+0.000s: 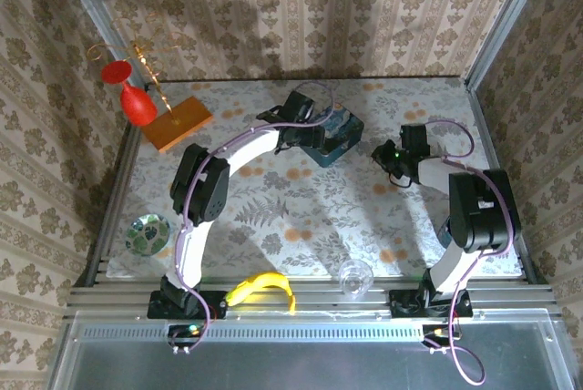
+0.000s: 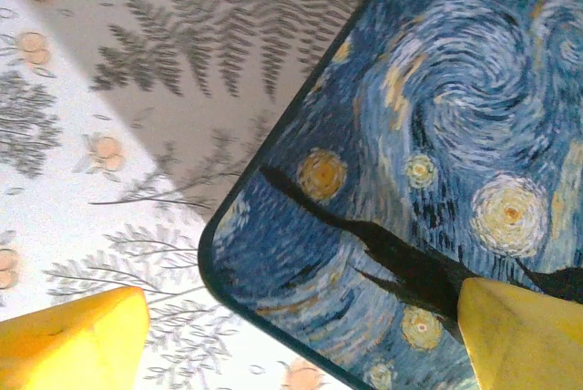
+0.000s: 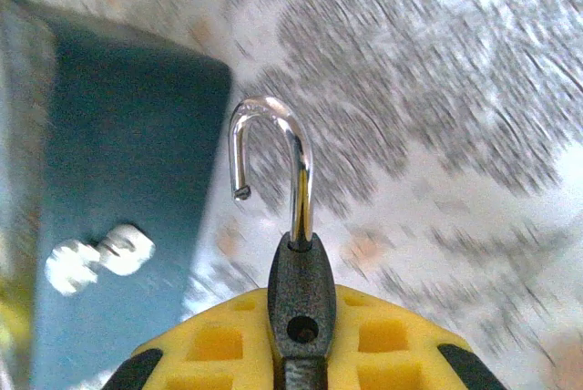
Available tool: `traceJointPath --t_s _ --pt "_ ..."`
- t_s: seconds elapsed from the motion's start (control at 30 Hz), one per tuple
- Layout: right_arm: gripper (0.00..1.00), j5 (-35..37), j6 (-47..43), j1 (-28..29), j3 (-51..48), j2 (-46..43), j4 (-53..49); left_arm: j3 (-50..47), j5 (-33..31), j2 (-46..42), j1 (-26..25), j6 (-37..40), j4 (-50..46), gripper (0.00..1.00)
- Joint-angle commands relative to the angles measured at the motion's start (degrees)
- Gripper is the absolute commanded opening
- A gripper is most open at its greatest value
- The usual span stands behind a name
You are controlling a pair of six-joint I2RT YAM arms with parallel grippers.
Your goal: Unlock the padlock with the key
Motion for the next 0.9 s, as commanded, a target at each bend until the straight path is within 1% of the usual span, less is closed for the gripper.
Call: traceJointPath --t_s 0.0,0.1,0.2,0.23,0.27,0.3,0.37,0.47,0.53,0.57,0.6,0.63,0.7,0.8,0.87 --pt "0.00 4.51 -5.91 0.75 -2.32 -2.58 -10.23 -0.90 -4.72 1.62 3.85 3.37 -9.74 0.88" --pt "0.07 6.77 -8.25 1.08 -2.33 -2.74 -13.87 0.40 -4.51 0.57 6.12 3.72 -10.67 0.91" --pt "0.13 8.09 -9.43 1.27 -1.98 -2.71 -15.37 -1.93 -4.13 -3.45 6.87 3.71 -9.27 0.95" --pt "0.18 8.63 -9.55 1.28 -1.85 -2.79 -15.93 -3.31 -3.88 -5.29 6.87 3.52 -8.60 0.97" --pt "0.26 8.84 -9.65 1.28 -1.76 -2.94 -16.22 -4.86 -3.44 -7.08 6.87 3.31 -7.83 0.99" --pt "0.35 9.23 -9.70 1.28 -1.76 -3.18 -16.58 -7.05 -2.67 -9.40 6.87 2.96 -6.79 1.00" --pt "0.43 9.89 -10.13 1.37 -2.02 -4.22 -17.12 -12.28 -1.31 -14.44 6.84 2.29 -3.92 1.00" --pt "0.51 11.58 -11.75 1.37 -2.25 -6.93 -18.58 -21.99 -2.51 -23.45 7.53 1.88 1.45 1.00" --pt "0.54 13.03 -13.72 1.37 -3.05 -10.03 -18.93 -30.20 -4.54 -30.79 8.69 2.32 6.19 1.00" --pt "0.57 13.58 -14.61 1.37 -3.60 -11.67 -18.71 -34.08 -5.94 -34.26 9.26 2.96 8.56 1.00" --pt "0.69 14.52 -15.48 1.32 -4.13 -13.28 -18.58 -38.68 -8.49 -38.19 10.06 3.72 11.28 1.00" --pt "0.86 15.58 -16.73 1.37 -4.83 -15.42 -17.94 -43.23 -10.68 -42.13 10.51 4.77 14.22 1.00" --pt "0.99 17.99 -18.81 1.31 -5.90 -18.84 -16.74 -51.05 -13.14 -48.99 14.65 6.71 18.90 1.00" --pt "1.00 21.53 -21.12 1.13 -7.59 -22.08 -13.65 -63.18 -15.14 -58.02 20.25 10.65 28.91 1.00" --pt "1.00 23.39 -23.56 1.19 -8.11 -23.46 -11.27 -69.79 -13.42 -63.01 24.70 12.83 35.68 1.00"
